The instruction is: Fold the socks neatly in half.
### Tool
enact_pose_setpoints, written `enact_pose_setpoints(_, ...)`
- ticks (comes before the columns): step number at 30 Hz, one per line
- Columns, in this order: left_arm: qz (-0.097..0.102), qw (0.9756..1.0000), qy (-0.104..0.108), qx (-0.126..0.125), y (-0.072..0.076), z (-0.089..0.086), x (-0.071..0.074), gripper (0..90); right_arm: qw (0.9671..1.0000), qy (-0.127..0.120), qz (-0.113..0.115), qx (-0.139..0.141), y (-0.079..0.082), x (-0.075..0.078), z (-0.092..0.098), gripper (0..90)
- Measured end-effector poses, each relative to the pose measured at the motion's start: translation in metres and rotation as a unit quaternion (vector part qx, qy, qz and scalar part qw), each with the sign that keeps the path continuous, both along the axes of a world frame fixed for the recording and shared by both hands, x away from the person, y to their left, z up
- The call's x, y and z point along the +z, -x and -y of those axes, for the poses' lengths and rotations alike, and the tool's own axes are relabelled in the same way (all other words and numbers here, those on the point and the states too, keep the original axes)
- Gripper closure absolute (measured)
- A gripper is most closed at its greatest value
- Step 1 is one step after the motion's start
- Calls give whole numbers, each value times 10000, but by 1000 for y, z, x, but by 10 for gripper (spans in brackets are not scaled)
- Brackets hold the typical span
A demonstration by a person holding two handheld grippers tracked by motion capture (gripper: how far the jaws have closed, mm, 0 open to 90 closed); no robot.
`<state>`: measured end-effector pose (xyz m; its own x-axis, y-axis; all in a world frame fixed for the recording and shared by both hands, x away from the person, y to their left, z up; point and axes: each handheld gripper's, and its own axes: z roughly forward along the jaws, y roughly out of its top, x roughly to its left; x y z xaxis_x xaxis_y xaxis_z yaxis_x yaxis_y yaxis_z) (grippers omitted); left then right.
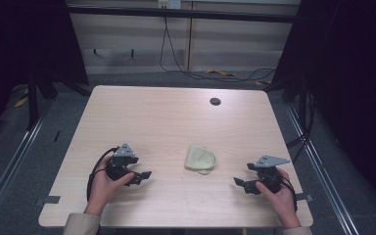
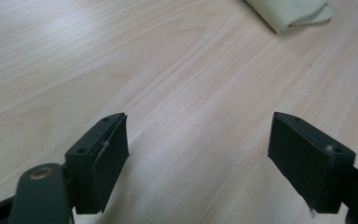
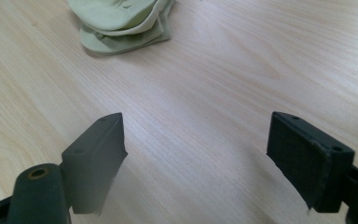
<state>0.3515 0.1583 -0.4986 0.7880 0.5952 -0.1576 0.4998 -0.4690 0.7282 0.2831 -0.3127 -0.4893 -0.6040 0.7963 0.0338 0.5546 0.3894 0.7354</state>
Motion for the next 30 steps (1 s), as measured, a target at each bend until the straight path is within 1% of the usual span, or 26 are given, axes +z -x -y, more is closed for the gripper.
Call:
enact_pose_setpoints(1,-4,10000,-25,14,0,-2,0,201,10000,11,19,14,0,0,1,186)
enact_pose_setpoints(2,-6,10000,-6,40,1,-3,-1,201,10000,28,11,-2,1,-1,2,185)
enact_pose_setpoints(3,26,10000,-42,42,1,-7,-1,201,10000,24,24,4,2,-1,3,185)
enact_pose_setpoints(7,30,10000,-40,71,2,-12,-2,203,10000,41,11,-7,3,-1,5,184)
enact_pose_setpoints(8,42,9999,-98,60,3,-15,-2,203,10000,57,3,5,4,-3,6,184)
enact_pose_setpoints(11,53,9999,-110,91,5,-19,-4,203,9999,123,-13,-8,6,-4,8,181)
enact_pose_setpoints(14,55,9999,-126,94,5,-21,-5,203,9999,128,-5,-13,6,-5,10,180)
enact_pose_setpoints(15,69,9998,-184,78,6,-23,-5,203,9999,142,-12,-2,7,-5,10,181)
enact_pose_setpoints(16,67,9998,-158,79,6,-23,-6,203,9999,165,6,12,7,-6,11,180)
enact_pose_setpoints(21,107,9997,-221,64,8,-30,-8,203,9996,281,0,7,9,-8,13,180)
enact_pose_setpoints(23,92,9997,-218,91,9,-31,-9,203,9996,284,7,17,9,-8,14,180)
enact_pose_setpoints(25,157,9995,-263,91,10,-36,-9,203,9996,270,4,16,10,-9,16,180)
enact_pose_setpoints(28,147,9995,-250,110,11,-38,-10,206,9996,290,-9,14,11,-9,17,180)
enact_pose_setpoints(29,172,9992,-322,130,12,-42,-10,206,9996,282,-8,14,12,-10,18,176)
enact_pose_setpoints(30,172,9992,-322,130,12,-42,-10,206,9996,280,-7,9,12,-10,19,177)
